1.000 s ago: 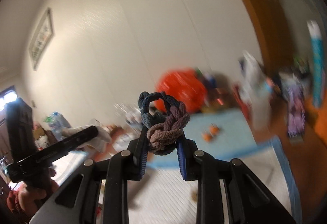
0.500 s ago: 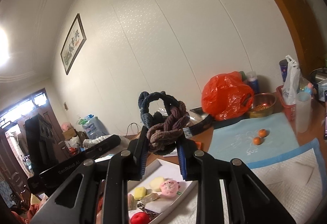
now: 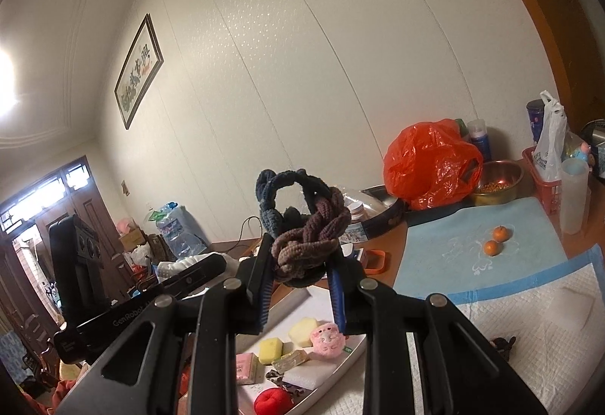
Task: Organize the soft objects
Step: 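Lift and carry the white cloth and rope toy with both tools toward the white box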
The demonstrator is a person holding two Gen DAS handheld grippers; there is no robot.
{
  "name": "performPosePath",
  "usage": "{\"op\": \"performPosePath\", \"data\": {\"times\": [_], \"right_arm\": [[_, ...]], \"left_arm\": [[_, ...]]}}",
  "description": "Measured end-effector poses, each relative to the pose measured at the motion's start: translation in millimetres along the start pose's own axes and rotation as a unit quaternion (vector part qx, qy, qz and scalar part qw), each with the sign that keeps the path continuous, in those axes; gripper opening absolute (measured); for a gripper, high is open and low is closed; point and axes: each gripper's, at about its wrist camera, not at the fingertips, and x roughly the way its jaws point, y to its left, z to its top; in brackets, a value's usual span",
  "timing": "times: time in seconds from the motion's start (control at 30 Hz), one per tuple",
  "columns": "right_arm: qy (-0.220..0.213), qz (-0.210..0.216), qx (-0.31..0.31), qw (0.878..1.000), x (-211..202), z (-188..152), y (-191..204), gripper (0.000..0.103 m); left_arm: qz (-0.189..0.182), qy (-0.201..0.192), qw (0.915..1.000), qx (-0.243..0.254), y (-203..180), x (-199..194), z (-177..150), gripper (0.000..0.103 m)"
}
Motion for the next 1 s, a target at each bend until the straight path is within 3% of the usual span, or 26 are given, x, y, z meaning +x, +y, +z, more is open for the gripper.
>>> {"op": "performPosePath", "data": {"times": [1.0], "right_arm": [[0.053,0.022,-0.006,0.998,48.3,-23.9,36.8,0.025]], "left_arm": [[0.048,0.008,0.9984,-0.027,65.8,-19.9,-10.1,0.036]]}}
